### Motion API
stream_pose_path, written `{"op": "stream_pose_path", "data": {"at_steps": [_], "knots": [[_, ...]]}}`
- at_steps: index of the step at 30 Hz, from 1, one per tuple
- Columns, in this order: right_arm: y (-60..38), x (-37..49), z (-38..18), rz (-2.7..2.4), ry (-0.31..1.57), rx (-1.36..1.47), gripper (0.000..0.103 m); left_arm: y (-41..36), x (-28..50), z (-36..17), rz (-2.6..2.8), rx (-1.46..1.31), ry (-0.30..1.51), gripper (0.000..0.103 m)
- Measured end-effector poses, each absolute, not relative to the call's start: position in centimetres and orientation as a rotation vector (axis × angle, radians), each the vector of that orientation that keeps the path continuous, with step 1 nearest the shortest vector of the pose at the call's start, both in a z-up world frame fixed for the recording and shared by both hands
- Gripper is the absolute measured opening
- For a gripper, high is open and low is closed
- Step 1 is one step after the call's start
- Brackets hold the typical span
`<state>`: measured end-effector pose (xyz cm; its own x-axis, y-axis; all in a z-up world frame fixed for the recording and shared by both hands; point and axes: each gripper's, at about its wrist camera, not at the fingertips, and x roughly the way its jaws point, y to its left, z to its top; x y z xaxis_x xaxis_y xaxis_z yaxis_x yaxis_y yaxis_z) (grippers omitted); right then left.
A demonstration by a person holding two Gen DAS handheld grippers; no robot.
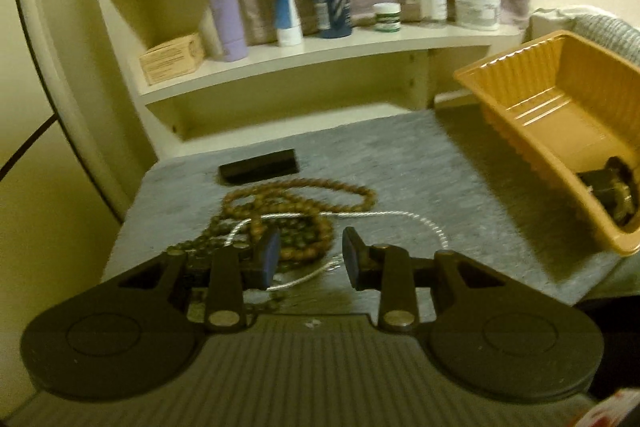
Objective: Organize jewelry
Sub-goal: 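Lower the left tool and grasp the brown wooden bead necklace, then lift the brown necklace into the orange tray and open the left tool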
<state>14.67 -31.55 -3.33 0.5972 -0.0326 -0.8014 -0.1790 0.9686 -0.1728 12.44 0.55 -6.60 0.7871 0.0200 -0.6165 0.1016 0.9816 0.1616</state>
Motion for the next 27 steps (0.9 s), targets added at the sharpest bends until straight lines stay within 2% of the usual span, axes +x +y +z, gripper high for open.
{"op": "stream_pose_path", "data": {"at_steps": [8,18,21,27], "knots": [[-31.6,14.7,-3.5,0.087,0.933,-0.245,0.005,-0.9,13.5,-8.3,-0.09,0.379,0.661,0.03],[-31.7,14.7,-3.5,0.087,0.933,-0.245,0.005,-2.3,14.2,-10.3,-0.141,0.599,0.663,0.011],[-31.7,14.7,-3.5,0.087,0.932,-0.247,0.005,-1.8,14.0,-9.7,-0.153,0.573,0.663,0.006],[-31.6,14.7,-3.5,0.088,0.928,-0.249,0.005,-0.2,14.4,-7.0,-0.18,0.498,0.659,0.006]]}}
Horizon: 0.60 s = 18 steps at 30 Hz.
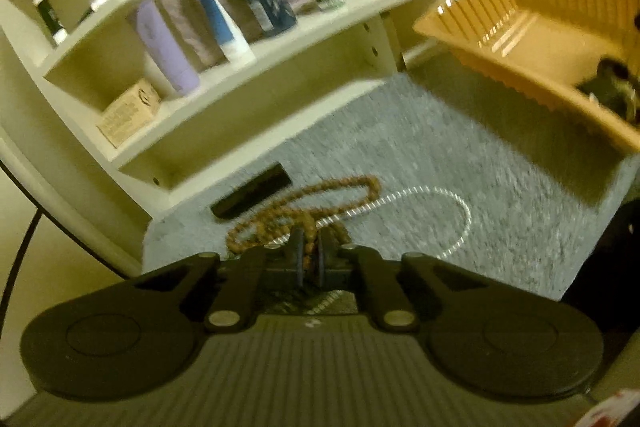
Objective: Organize jewelry
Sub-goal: 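Lift the brown necklace into the orange tray and open the left tool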
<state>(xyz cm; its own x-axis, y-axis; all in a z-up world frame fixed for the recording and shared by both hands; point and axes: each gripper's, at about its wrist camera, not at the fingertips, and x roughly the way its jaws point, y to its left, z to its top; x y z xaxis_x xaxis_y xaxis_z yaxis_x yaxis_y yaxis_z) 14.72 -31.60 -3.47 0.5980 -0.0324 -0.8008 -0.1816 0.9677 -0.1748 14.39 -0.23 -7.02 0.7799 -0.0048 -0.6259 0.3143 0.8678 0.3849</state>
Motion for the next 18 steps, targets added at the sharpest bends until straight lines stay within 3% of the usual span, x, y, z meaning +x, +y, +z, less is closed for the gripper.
{"op": "stream_pose_path", "data": {"at_steps": [18], "knots": [[-31.5,14.7,-3.1,0.085,0.916,-0.251,0.005,2.7,17.4,5.0,-0.304,0.312,0.483,0.006]]}}
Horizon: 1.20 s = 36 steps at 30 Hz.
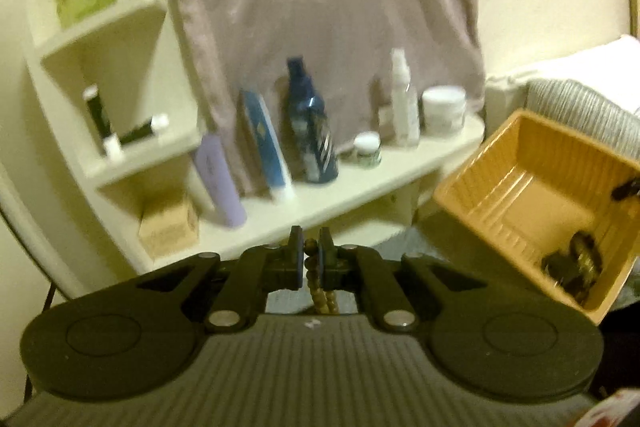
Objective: Organize jewelry
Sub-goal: 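Lift the brown necklace into the orange tray and open the left tool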
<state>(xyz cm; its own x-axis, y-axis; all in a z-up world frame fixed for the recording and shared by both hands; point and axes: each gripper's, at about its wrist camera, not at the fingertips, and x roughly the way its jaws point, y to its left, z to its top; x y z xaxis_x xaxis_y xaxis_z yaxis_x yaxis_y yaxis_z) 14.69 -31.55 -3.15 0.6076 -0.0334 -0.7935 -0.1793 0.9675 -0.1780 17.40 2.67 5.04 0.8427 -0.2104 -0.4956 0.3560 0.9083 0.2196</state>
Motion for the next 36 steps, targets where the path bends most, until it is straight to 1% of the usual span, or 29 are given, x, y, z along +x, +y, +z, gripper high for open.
{"op": "stream_pose_path", "data": {"at_steps": [9,22,28,36], "knots": [[-31.6,14.7,-3.0,0.09,0.908,-0.25,0.005,-0.5,17.7,8.4,-0.423,0.259,0.419,0.006],[-31.6,14.7,-3.0,0.089,0.904,-0.238,0.005,-8.8,18.4,11.9,-0.597,0.143,0.319,0.006],[-31.6,14.6,-3.0,0.089,0.901,-0.23,0.005,-12.3,19.2,12.0,-0.659,0.143,0.325,0.006],[-31.6,14.5,-2.9,0.087,0.899,-0.225,0.005,-14.2,20.1,12.4,-0.692,0.134,0.319,0.006]]}}
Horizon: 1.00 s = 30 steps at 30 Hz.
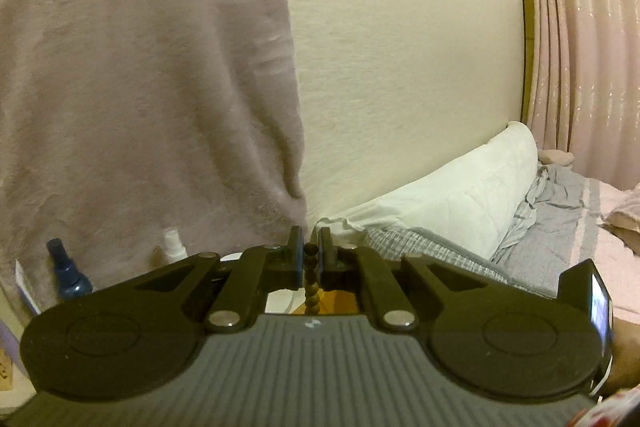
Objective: Organize jewelry
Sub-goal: 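Lift the brown necklace into the orange tray and open the left tool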
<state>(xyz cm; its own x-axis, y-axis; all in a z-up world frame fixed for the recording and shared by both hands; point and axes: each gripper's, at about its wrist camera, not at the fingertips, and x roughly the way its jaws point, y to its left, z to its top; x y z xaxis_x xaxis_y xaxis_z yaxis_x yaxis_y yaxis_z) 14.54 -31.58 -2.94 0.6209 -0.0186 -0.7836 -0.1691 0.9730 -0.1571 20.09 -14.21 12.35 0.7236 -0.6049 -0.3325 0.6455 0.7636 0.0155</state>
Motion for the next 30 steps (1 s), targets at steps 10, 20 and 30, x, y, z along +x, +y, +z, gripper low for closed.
{"op": "stream_pose_path", "data": {"at_steps": [10,20,30], "knots": [[-31.7,14.6,-3.0,0.085,0.902,-0.226,0.005,-15.3,21.2,6.7,-0.658,0.199,0.464,0.006],[-31.6,14.7,-3.0,0.083,0.905,-0.231,0.005,-15.5,22.8,2.2,-0.666,0.192,0.601,0.006],[-31.7,14.7,-3.1,0.084,0.906,-0.228,0.005,-15.8,23.3,1.9,-0.678,0.178,0.635,0.025]]}}
